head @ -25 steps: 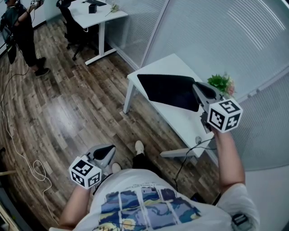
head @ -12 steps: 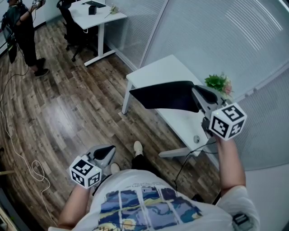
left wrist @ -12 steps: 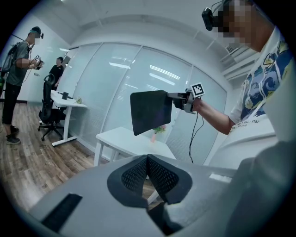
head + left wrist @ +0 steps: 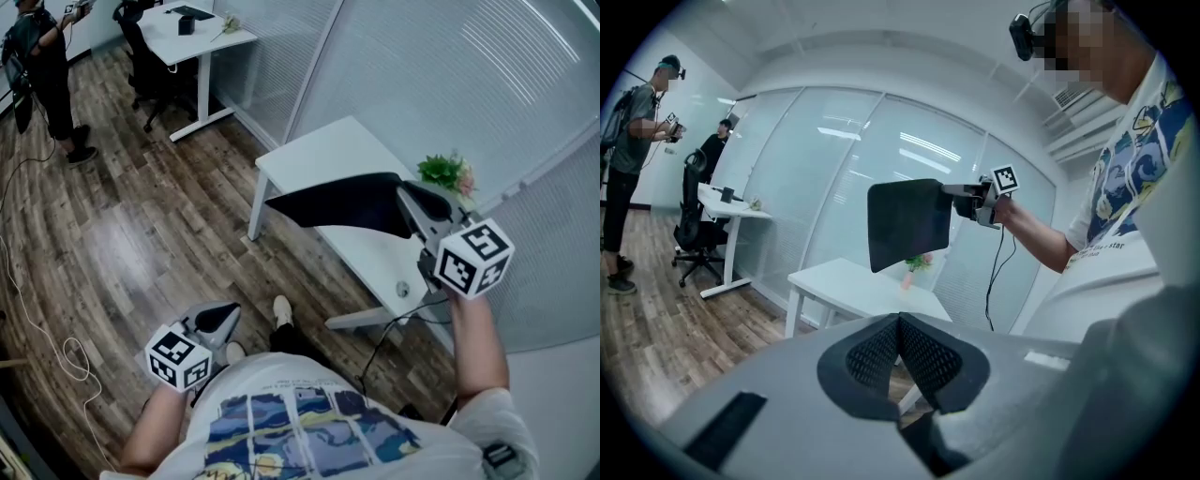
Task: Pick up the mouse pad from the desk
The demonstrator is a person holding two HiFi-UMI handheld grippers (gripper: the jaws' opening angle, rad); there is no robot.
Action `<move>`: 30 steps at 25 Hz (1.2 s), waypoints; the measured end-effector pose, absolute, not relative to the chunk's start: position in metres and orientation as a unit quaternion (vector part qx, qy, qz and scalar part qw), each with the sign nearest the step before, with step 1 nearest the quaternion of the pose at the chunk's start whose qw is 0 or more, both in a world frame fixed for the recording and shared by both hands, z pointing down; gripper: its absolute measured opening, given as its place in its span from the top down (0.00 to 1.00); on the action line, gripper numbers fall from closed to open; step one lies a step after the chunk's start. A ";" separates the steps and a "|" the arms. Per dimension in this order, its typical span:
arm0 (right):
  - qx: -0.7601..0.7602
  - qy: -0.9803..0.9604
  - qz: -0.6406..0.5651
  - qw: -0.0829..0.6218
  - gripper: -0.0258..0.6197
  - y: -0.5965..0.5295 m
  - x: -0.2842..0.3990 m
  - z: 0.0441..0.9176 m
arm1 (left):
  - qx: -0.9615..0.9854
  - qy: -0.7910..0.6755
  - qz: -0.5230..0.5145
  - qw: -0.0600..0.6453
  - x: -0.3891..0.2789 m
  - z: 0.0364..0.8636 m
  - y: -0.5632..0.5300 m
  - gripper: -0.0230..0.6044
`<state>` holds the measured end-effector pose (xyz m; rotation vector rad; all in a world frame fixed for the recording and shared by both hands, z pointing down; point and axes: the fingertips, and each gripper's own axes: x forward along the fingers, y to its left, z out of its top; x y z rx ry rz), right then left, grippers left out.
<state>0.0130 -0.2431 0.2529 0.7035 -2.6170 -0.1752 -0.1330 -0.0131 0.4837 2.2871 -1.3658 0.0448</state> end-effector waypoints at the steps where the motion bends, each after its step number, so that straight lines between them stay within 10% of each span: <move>1: 0.253 -0.942 -0.064 0.211 0.92 -0.242 0.014 0.252 | 0.835 -0.497 0.016 0.236 -0.132 0.483 -0.014 0.96; 30: 0.258 -0.943 -0.062 0.202 0.92 -0.237 0.017 0.252 | 0.826 -0.511 0.020 0.237 -0.144 0.486 -0.009 0.96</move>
